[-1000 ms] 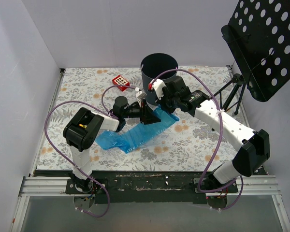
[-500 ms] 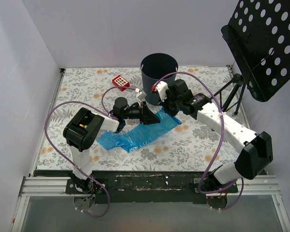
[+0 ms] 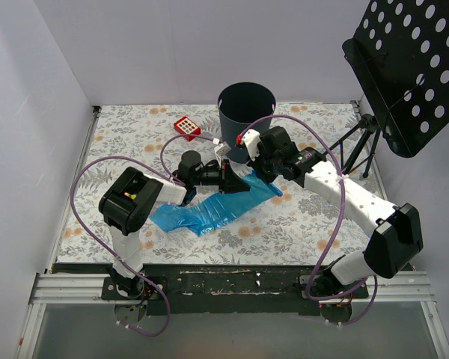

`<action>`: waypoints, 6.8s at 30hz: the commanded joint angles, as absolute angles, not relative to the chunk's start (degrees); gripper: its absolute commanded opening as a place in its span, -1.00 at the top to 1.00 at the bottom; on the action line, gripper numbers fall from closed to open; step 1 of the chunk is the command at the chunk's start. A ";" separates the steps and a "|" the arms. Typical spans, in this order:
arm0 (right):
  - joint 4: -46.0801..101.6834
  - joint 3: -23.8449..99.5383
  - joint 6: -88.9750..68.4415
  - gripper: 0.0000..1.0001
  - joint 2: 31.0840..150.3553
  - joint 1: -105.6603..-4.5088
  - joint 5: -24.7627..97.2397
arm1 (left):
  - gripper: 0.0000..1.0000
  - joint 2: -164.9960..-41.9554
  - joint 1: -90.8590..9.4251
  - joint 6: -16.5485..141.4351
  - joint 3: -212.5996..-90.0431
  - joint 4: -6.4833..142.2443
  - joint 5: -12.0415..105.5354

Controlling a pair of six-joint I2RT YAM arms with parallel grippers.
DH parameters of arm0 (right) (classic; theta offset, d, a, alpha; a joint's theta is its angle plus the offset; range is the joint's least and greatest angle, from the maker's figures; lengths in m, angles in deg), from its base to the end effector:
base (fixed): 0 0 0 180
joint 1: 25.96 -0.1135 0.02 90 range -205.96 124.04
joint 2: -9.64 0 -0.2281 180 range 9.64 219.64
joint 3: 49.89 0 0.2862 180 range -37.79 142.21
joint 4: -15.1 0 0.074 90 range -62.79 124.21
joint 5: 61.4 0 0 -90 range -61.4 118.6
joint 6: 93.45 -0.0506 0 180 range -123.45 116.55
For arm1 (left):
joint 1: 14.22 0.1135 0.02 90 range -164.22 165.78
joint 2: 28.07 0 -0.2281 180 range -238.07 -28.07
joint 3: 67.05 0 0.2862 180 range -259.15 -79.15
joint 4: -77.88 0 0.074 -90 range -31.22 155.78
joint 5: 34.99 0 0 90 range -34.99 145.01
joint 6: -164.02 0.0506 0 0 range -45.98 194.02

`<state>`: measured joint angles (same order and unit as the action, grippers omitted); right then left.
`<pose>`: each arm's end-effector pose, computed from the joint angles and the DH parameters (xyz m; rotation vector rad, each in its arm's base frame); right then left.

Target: Put the trash bags into the trash bin

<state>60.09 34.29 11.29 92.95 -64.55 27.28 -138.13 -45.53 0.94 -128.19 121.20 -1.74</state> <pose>0.2892 0.2293 0.2577 -1.0433 2.1030 0.1788 0.3091 -0.2376 0.1021 0.1966 2.1566 -2.0372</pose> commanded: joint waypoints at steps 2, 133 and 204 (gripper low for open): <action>59.02 34.11 8.86 0.97 91.11 -64.28 26.84 | 1.00 -136.62 -45.94 5.90 -130.21 116.41 0.78; 33.97 11.52 14.66 0.97 101.48 -60.32 59.19 | -0.04 -130.54 -51.22 32.10 -128.45 89.25 13.82; 50.73 22.49 21.22 0.82 99.29 -48.37 60.10 | 1.00 -110.60 -46.21 28.59 -118.44 81.42 28.21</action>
<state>49.53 15.36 20.67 99.50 -48.50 59.06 -114.55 -45.90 26.43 -120.36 85.17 33.56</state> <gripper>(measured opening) 0.021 0.009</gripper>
